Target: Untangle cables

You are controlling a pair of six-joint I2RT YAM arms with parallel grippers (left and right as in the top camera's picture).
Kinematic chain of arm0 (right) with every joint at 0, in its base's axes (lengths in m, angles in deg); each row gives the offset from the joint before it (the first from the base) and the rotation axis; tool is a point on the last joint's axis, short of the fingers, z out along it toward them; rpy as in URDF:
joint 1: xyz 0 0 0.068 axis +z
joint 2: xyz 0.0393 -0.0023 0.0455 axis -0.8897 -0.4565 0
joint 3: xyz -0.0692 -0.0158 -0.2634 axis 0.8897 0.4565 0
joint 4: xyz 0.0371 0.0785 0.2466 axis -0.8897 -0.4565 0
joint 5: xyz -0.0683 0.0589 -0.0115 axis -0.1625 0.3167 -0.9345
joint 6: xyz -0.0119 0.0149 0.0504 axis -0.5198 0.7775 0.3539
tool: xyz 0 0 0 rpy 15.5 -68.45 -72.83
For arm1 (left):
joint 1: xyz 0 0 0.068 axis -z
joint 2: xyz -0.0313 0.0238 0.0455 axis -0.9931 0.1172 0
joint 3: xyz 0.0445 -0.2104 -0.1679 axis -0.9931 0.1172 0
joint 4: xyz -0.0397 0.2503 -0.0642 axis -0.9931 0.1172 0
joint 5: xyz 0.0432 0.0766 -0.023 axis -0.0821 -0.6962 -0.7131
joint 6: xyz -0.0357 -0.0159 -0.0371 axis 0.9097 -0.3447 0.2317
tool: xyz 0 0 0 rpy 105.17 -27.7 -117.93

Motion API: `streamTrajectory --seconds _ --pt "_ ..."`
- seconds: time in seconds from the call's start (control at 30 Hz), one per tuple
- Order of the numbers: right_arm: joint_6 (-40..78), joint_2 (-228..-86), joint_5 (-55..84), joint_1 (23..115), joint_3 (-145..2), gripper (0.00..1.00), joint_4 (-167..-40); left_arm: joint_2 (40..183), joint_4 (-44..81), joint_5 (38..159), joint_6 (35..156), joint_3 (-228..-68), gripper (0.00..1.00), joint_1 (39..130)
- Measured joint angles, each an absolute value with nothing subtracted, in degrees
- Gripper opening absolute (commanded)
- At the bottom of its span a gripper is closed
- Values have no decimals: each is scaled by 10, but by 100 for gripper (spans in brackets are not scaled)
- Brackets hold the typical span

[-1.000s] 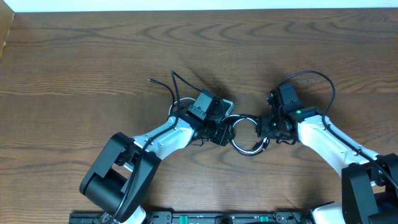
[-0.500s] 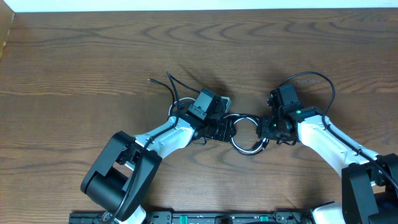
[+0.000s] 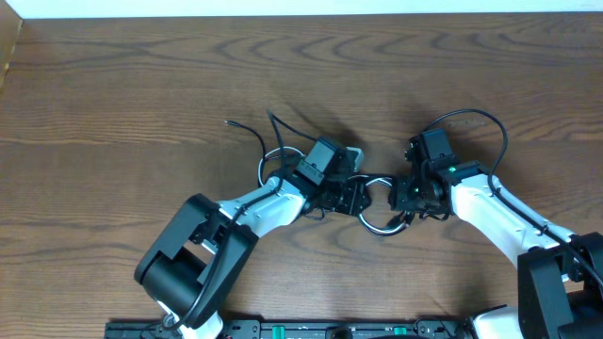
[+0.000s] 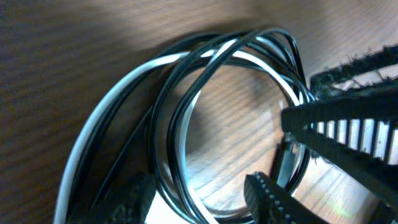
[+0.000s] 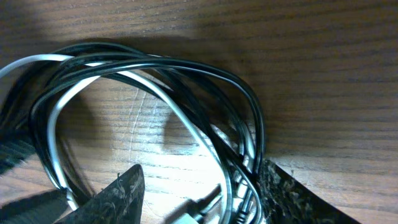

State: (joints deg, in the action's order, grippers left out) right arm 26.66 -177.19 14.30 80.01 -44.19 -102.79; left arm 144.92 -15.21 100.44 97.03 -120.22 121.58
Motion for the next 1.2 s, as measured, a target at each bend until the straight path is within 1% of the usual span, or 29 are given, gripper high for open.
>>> streamTrajectory --seconds 0.07,0.1,0.2,0.23,0.27,0.33,0.4,0.57,0.73,0.87,0.93,1.1,1.17,1.2 --pt "267 -1772 143 800 -442 55 -1029 1451 -152 1007 971 -1202 34 1222" --pt "267 -1772 143 800 -442 55 -1031 1452 -150 1009 975 -1202 32 1224" --pt "267 -1772 143 800 -442 54 -1034 1455 -150 1008 976 -1201 29 1225" --pt "266 -1772 143 800 -442 50 -1037 1455 -149 1008 977 -1201 29 1225" --pt "266 -1772 142 800 -442 49 -1041 1455 -149 1008 978 -1201 29 1224" --pt "269 -1772 135 800 -442 49 -1053 1456 -149 1008 978 -1201 29 1224" --pt "272 -1772 126 800 -442 50 -1062 1456 -150 1008 978 -1201 29 1224" --pt "274 -1772 114 800 -442 50 -1063 1456 -149 1008 978 -1201 29 1224" --pt "281 -1772 91 800 -442 52 -1074 1456 -147 1009 978 -1201 30 1224" --pt "287 -1772 83 800 -441 52 -1066 1456 -146 1016 980 -1201 38 1224" --pt "288 -1772 84 800 -438 51 -1059 1456 -147 1020 980 -1201 38 1224" --pt "292 -1767 101 800 -416 46 -1023 1456 -147 1022 980 -1201 38 1224" --pt "302 -1761 103 800 -406 41 -1005 1456 -147 1022 980 -1201 38 1224" --pt "306 -1758 105 800 -400 34 -995 1456 -147 1022 980 -1201 38 1224"
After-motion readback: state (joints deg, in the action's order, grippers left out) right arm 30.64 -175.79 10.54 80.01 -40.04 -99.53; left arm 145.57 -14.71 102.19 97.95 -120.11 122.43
